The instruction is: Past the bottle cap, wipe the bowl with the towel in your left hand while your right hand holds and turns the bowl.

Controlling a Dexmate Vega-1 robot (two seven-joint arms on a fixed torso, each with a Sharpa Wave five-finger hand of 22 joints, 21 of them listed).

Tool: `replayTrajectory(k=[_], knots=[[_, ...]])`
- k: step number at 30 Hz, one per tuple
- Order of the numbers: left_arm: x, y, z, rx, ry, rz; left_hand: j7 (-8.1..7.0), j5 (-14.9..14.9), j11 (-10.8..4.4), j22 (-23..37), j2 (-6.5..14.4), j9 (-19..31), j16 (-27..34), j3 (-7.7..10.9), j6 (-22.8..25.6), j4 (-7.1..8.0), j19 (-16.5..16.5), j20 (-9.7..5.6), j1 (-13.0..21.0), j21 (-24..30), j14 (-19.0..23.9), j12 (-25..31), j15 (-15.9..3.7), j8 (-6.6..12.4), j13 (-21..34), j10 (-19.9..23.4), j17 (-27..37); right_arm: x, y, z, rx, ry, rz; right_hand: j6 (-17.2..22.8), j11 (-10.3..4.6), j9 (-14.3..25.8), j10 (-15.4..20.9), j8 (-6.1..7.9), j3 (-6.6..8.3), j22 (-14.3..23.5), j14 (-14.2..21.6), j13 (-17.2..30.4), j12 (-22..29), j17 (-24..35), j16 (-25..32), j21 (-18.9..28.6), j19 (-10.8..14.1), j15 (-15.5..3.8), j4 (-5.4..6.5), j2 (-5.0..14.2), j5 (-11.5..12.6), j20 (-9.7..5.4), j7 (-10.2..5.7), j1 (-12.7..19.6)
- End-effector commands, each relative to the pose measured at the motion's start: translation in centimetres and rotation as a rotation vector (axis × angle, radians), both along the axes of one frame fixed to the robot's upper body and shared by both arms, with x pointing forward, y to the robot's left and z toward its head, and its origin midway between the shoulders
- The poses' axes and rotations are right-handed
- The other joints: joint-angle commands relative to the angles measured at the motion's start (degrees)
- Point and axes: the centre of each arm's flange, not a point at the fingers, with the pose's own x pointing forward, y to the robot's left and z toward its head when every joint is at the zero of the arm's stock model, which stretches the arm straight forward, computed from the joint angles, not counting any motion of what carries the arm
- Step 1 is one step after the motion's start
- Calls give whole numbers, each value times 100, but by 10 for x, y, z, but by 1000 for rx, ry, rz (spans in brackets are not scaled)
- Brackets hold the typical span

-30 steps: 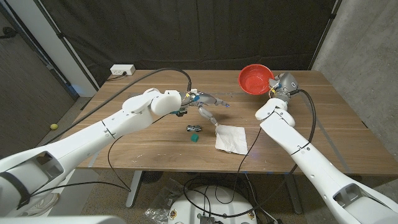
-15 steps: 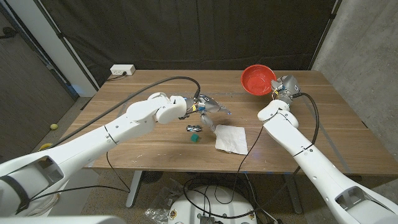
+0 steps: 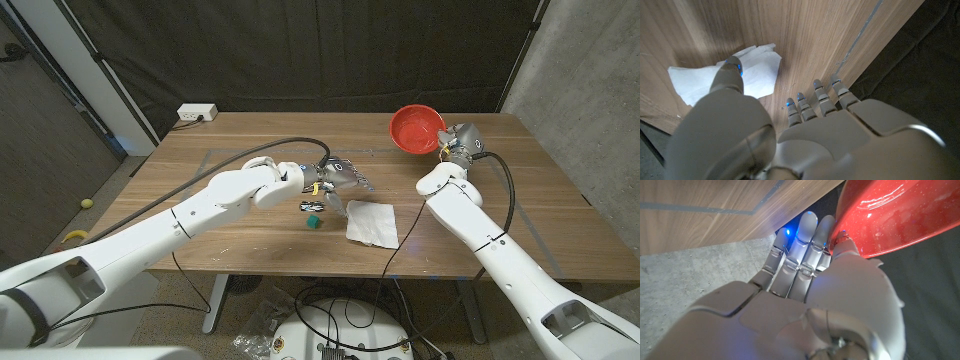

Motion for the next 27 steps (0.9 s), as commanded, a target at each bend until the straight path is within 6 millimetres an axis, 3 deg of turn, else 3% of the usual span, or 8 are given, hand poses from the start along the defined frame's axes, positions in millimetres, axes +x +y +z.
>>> replayTrajectory(k=[1,9,15,21,25,27], knots=[[4,-13,-10,82,-33,-25,-16,135,-60,9,120,35,-74,34,-304,17,0,88,173,16,-117,-110,-467,-112,-18,-283,35,4,-4,-5,13,1,2,157,12,18,59,-18,-47,-23,81,1,-19,41,-23,55,-11,-210,-10,46,28,-538,-56,62],[6,-20,-20,164,-26,-17,-19,289,-87,11,230,57,-164,37,-697,15,-124,81,428,-28,-323,-189,-441,-210,-52,-661,52,4,-6,-9,20,-2,3,155,7,32,66,-36,-53,-72,87,20,-31,44,-48,102,-34,-210,-7,46,25,-542,-47,61],[7,-29,-24,216,-35,25,-26,366,-100,17,515,80,-201,144,-802,24,-204,27,689,-49,-468,-165,-379,-188,-75,-764,75,3,-6,-10,19,-8,9,173,7,40,63,-46,-59,-107,90,41,-43,54,-64,138,-44,-210,-1,45,22,-551,-59,56],[11,-36,-23,230,-19,57,-25,379,-99,16,576,89,-226,163,-802,19,-231,39,777,-57,-552,-151,-333,-164,-83,-776,77,4,-7,-12,18,-5,10,172,9,35,71,-65,-63,-127,91,29,-64,58,-76,163,-59,-211,4,47,18,-551,-68,51],[16,-40,-26,230,-5,66,-26,385,-101,12,725,105,-181,213,-681,21,-114,12,930,-8,-466,-101,-354,-90,-98,-677,79,5,-7,-12,12,-9,14,166,9,50,53,-72,-67,-143,93,68,-63,77,-77,179,-78,-210,11,50,15,-570,-86,43],[18,-41,-28,234,1,69,-28,381,-105,10,902,109,-183,285,-643,28,-123,-3,1057,-7,-497,-101,-344,-66,-108,-678,87,5,-7,-11,11,-12,11,163,8,58,56,-75,-69,-149,95,58,-76,81,-81,189,-82,-210,11,48,14,-566,-76,43]])
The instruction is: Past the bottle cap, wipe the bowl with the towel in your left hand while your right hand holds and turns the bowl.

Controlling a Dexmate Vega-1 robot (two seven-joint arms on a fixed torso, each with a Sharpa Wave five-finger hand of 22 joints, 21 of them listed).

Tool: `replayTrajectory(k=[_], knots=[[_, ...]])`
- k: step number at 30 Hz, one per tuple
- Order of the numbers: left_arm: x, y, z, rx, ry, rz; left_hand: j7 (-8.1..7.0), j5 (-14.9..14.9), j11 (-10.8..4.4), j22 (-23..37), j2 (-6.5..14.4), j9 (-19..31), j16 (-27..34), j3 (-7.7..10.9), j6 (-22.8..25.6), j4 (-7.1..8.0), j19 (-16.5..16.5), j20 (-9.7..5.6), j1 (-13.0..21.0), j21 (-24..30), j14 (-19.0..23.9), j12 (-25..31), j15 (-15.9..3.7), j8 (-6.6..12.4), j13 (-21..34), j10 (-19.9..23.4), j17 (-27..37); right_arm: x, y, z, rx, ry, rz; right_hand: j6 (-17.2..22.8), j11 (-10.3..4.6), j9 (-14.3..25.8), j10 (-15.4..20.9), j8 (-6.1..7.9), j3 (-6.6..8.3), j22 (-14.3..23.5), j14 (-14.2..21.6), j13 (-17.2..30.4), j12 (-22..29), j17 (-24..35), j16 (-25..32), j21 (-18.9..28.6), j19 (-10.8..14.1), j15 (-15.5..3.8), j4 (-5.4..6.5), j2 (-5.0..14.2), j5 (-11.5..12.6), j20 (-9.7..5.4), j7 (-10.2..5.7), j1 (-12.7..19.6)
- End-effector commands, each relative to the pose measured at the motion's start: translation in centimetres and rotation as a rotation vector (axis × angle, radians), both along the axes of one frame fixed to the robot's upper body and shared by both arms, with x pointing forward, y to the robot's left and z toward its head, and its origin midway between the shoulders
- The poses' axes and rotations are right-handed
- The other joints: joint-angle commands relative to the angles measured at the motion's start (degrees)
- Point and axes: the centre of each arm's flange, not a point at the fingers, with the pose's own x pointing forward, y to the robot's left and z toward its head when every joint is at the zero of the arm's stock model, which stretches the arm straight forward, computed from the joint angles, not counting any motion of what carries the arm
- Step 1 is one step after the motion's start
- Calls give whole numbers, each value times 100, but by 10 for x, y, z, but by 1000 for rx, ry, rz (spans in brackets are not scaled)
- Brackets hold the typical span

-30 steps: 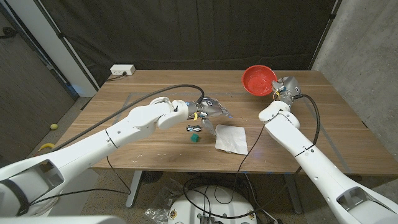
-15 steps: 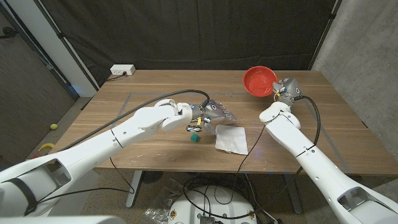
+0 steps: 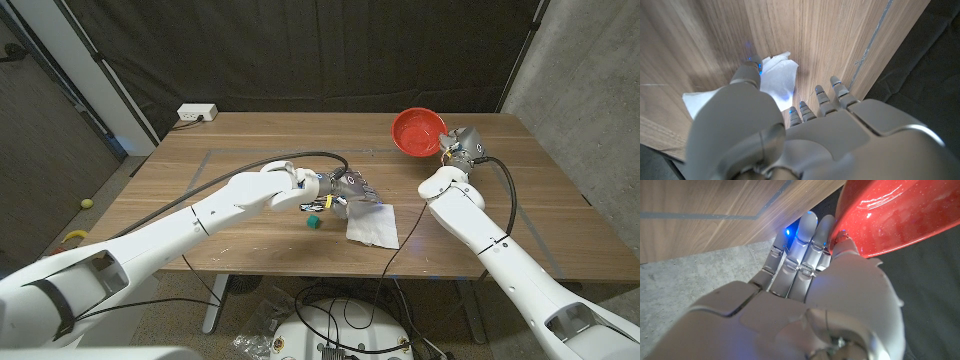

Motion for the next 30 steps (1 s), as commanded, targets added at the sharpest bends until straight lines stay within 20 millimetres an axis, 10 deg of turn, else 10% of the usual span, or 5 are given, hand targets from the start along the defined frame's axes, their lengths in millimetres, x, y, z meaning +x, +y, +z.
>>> replayTrajectory(k=[1,15,21,30], knots=[[9,-11,-7,37,25,42,-25,21,-24,9,229,30,30,117,93,-4,61,-24,186,29,28,38,-381,56,-4,32,17,1,-1,-1,-6,-8,3,131,-3,31,21,-16,-45,2,32,21,-30,17,-53,58,-44,-199,-11,59,17,-570,-104,-20],[17,-15,-18,58,62,103,-21,-62,-27,4,793,42,78,313,320,86,72,-51,440,60,88,122,-429,160,-16,320,41,6,-1,3,-25,-11,-2,151,-2,31,26,-50,-50,-29,32,59,-51,44,-76,99,-69,-199,-8,57,16,-575,-118,-21],[21,-14,-21,47,70,98,-11,-326,-45,-35,762,36,214,249,1179,181,327,-179,445,190,642,338,-770,498,-10,1502,-61,9,-2,3,-25,-11,-3,155,10,21,21,-67,-50,-35,40,70,-63,56,-79,114,-77,-199,-9,57,16,-570,-108,-18],[29,-12,-19,-14,67,59,30,-625,21,-66,624,-77,389,237,4106,365,789,-380,463,431,2200,357,-1073,1434,15,4510,-231,13,-1,5,-32,-10,0,143,2,47,39,-89,-53,-51,38,75,-92,54,-111,135,-90,-200,-4,58,12,-592,-115,-21]])
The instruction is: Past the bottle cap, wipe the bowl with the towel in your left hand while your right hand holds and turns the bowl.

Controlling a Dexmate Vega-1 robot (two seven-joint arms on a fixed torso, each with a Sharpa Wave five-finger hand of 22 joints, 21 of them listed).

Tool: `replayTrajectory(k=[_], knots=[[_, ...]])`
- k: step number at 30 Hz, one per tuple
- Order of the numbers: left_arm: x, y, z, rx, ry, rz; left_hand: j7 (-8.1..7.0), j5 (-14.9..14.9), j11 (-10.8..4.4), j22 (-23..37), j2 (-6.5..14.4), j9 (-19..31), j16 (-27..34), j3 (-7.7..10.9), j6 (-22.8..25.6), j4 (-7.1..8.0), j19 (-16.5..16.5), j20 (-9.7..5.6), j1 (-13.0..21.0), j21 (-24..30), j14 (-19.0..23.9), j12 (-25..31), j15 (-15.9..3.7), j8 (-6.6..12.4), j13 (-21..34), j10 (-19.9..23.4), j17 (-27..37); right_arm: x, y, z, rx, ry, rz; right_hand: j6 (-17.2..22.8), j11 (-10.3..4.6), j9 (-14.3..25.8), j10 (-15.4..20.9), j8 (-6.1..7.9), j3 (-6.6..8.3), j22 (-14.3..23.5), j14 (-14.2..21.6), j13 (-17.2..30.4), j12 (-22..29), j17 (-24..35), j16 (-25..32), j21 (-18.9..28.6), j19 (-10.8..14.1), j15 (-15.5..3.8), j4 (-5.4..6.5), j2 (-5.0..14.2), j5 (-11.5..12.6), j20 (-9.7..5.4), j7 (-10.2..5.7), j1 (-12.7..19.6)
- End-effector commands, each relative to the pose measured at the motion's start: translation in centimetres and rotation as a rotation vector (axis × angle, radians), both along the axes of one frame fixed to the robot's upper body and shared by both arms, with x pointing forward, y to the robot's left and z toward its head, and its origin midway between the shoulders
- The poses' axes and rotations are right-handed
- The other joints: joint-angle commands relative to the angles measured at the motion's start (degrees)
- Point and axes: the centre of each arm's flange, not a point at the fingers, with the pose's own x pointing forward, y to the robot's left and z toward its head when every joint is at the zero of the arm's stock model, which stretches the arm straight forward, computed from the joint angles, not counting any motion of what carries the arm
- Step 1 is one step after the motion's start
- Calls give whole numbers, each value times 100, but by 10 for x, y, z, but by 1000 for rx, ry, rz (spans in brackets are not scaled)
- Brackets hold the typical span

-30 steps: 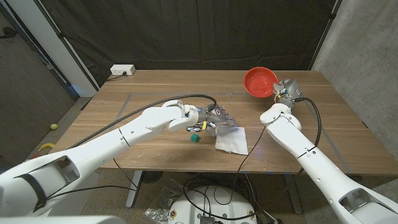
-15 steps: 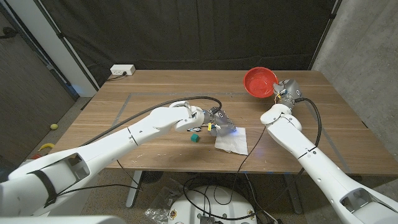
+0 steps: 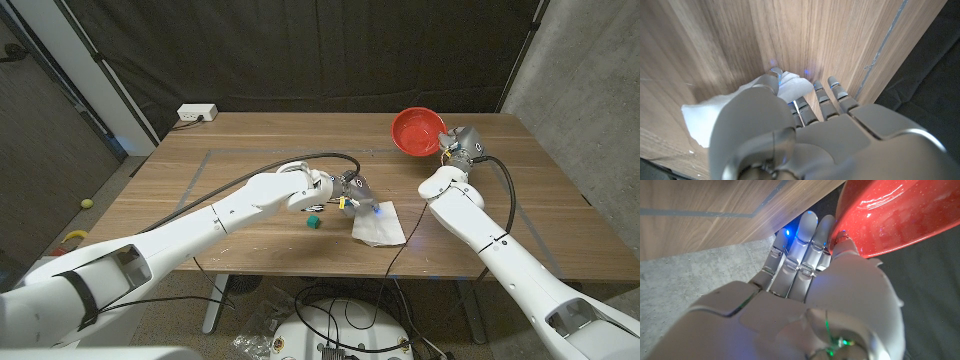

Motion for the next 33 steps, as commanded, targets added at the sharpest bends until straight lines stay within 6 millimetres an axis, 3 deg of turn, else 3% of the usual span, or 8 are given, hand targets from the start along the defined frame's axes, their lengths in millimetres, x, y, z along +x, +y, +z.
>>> replayTrajectory(k=[1,5,6,13,20,30,33], knots=[[11,4,-4,-55,6,-27,-105,-85,74,7,-217,-17,108,-28,1899,97,319,-123,29,160,958,53,-1059,460,95,1401,-7,5,1,3,-10,-1,4,132,2,30,16,-21,-30,2,41,52,-5,9,-25,29,-30,-201,-27,46,12,-591,-98,11],[11,9,0,-119,-4,-60,55,-137,88,12,-206,-61,34,16,2758,60,491,-166,144,256,1558,324,-1090,756,236,2091,38,7,2,5,-15,-3,4,140,-1,22,40,-34,-32,-1,50,14,-35,11,-32,39,-31,-201,-25,46,9,-589,-101,8],[10,10,2,-138,-12,-72,200,-159,95,16,-122,-96,18,77,3006,41,537,-191,230,288,1705,451,-1095,825,277,2373,61,7,3,5,-15,-4,6,136,-7,26,44,-37,-33,-2,65,18,-37,29,-19,39,-34,-200,-25,43,8,-592,-101,8],[5,24,16,-321,-95,-169,339,-250,138,11,-95,-118,33,171,3177,-20,671,-244,380,367,2151,740,-1106,814,376,2895,118,9,5,7,-22,-7,9,148,5,24,36,-51,-34,-9,65,46,-45,22,-41,45,-38,-201,-25,41,4,-595,-103,8],[2,35,28,-495,-175,-225,420,-292,122,11,-88,-115,23,214,3282,-52,703,-274,454,393,2314,852,-1117,806,427,3010,144,9,7,9,-20,-20,20,151,-2,32,46,-67,-34,-14,60,42,-71,22,-65,47,-43,-202,-23,43,2,-602,-102,7],[-5,52,37,-697,-227,-267,386,-324,121,12,-86,-109,8,239,3366,-60,742,-289,492,420,2429,925,-1115,797,478,3036,167,12,0,5,107,-40,153,158,-4,61,61,-76,-37,-20,64,42,-102,34,-83,47,-37,-201,-25,35,-3,-602,-110,7],[-6,57,39,-752,-252,-273,479,-346,117,14,-92,-107,-20,258,3523,-70,743,-302,523,430,2477,992,-1119,829,521,3078,179,12,-3,3,149,-48,197,153,9,57,54,-91,-34,-19,42,60,-105,21,-108,42,-58,-202,-24,43,-3,-602,-94,9]])
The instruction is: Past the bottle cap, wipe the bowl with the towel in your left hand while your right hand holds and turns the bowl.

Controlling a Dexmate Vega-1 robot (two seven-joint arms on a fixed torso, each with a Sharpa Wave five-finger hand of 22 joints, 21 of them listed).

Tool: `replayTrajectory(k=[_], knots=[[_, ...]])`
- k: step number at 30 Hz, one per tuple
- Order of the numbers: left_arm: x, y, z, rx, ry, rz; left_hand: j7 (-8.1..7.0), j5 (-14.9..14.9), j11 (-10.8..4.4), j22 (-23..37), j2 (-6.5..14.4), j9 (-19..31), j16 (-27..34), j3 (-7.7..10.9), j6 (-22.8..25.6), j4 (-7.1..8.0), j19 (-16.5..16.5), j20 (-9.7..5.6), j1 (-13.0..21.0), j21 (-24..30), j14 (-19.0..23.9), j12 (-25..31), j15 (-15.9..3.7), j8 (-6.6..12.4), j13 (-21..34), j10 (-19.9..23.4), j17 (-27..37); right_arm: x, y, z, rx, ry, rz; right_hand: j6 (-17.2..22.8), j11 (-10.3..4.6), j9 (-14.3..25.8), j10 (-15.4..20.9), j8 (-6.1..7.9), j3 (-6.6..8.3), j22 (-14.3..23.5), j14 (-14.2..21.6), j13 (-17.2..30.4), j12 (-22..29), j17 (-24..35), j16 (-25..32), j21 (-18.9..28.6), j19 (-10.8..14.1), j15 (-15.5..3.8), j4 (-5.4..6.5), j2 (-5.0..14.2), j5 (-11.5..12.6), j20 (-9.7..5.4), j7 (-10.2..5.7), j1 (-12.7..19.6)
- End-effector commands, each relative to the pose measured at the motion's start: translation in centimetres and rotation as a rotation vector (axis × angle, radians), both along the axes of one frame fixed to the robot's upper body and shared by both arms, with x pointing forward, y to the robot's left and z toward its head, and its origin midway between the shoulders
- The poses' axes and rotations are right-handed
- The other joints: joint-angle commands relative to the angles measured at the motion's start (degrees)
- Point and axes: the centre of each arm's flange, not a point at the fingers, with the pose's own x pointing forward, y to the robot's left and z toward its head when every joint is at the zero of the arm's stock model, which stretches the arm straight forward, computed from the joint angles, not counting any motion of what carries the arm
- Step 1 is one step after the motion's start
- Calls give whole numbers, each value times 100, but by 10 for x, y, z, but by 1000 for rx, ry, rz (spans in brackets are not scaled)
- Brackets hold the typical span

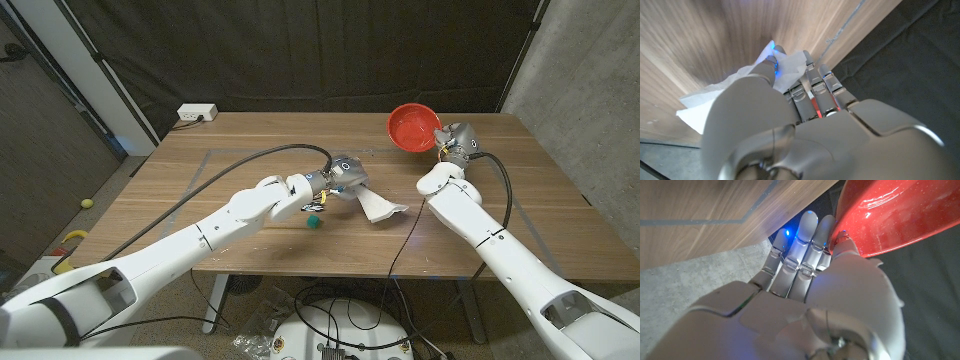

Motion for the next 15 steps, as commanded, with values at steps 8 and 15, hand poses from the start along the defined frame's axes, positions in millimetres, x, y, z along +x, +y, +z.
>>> replayTrajectory(k=[8,15], knots=[[-8,34,18,-438,-172,-106,80,-65,-6,15,16,35,-43,82,316,-19,101,-78,131,78,200,159,-852,33,119,113,69,1,-16,-8,236,-41,259,138,5,55,62,-25,-32,9,37,16,-48,35,-37,51,-16,-191,-30,64,-7,-596,-41,38],[-7,44,16,-626,-280,-203,92,-126,-5,24,-40,33,12,59,403,-60,245,-178,185,162,406,248,-883,16,179,167,156,0,-20,-13,300,-48,336,127,17,66,54,-47,-30,13,54,52,-52,57,-29,65,-17,-191,-35,65,-12,-592,-38,49]])
